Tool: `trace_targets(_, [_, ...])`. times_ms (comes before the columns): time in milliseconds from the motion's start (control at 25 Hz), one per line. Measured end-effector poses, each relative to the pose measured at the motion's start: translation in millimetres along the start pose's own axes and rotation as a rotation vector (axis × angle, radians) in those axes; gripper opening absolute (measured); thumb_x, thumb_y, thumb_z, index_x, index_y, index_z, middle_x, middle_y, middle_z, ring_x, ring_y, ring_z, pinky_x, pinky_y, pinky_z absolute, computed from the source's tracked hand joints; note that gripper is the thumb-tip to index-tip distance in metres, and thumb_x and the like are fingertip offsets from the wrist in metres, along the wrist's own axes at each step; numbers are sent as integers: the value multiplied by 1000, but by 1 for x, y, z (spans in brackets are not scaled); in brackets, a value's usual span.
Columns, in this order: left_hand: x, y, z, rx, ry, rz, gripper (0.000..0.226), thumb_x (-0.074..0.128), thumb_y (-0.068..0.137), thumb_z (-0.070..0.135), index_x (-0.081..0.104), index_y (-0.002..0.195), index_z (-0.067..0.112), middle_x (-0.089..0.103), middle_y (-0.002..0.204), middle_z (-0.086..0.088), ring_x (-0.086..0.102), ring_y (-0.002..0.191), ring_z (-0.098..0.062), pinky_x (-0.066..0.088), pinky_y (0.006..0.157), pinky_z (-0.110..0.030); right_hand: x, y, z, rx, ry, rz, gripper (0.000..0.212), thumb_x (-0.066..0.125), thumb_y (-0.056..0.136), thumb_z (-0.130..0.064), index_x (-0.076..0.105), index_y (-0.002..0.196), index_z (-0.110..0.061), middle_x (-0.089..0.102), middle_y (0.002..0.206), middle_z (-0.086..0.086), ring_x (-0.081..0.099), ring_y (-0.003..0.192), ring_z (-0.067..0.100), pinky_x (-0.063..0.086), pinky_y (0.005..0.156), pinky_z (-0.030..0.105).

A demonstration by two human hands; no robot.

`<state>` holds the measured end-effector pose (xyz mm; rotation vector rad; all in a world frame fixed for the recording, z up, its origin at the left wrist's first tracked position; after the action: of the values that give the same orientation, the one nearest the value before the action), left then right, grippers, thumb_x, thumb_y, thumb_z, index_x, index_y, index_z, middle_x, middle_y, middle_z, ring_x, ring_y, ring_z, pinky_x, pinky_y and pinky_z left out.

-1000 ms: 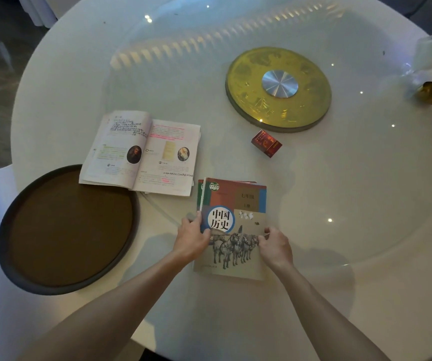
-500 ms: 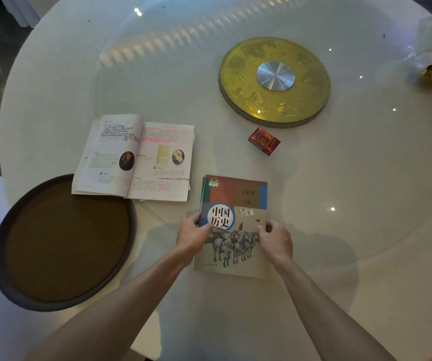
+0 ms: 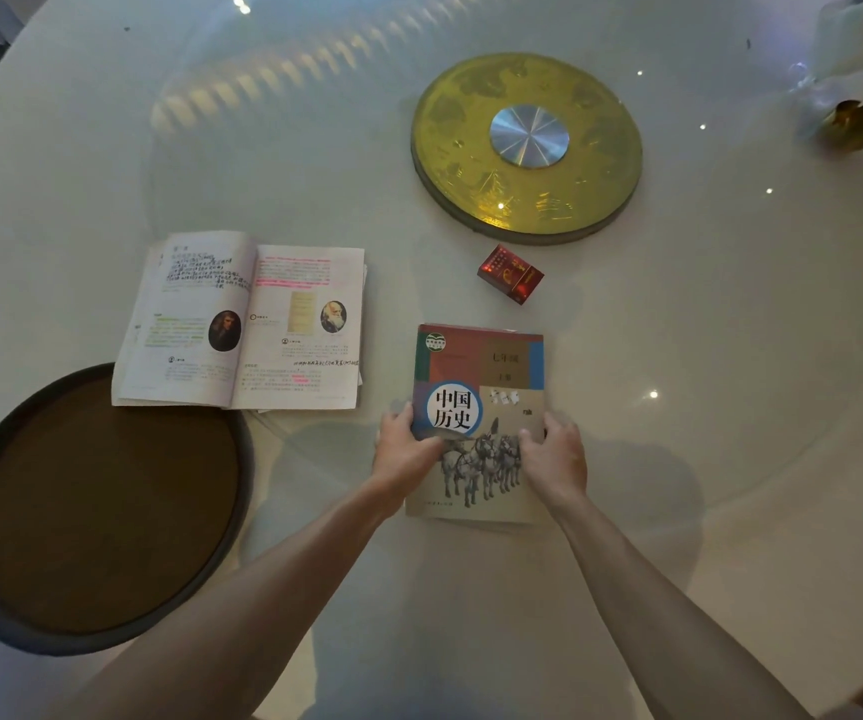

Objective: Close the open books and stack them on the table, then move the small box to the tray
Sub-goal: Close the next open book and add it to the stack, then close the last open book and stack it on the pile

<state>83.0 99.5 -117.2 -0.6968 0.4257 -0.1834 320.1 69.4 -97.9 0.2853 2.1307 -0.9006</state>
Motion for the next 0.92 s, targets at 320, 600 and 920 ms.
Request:
trace_targets(320, [-19, 1, 13, 49, 99, 37, 50, 67, 91, 25, 55, 139, 18, 54, 130, -8, 59, 114, -24, 61, 89, -44, -10, -1, -12, 33, 2, 34, 44, 57, 95, -32, 62, 132, -9, 56, 138, 17, 56, 128, 35, 53, 105, 53])
trace_targets(600, [-160, 4, -4, 23, -60, 376, 58, 68, 91, 24, 50, 144, 9, 59, 127, -8, 61, 108, -19, 53, 78, -20, 9, -19, -154, -357, 31, 126, 53, 62, 99, -24, 51, 147, -5, 54, 133, 14, 57, 121, 30, 55, 102, 46])
trace_targets(920, [-339, 12, -49, -128, 28, 692, 70, 70, 84, 32, 47, 146, 7, 51, 143, -18, 48, 133, -36, 42, 111, -47, 125, -13, -225, -133, 250, -281, 54, 65, 99, -31, 54, 144, -4, 65, 128, 10, 62, 115, 26, 53, 103, 44])
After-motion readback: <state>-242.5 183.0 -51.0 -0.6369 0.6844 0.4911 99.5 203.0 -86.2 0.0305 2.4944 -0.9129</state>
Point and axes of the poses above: each hand's wrist, its own y-axis towards the middle knuckle, its own x-axis out of the palm, z = x × y, the point moved 10 cm from there along y, towards the middle knuckle
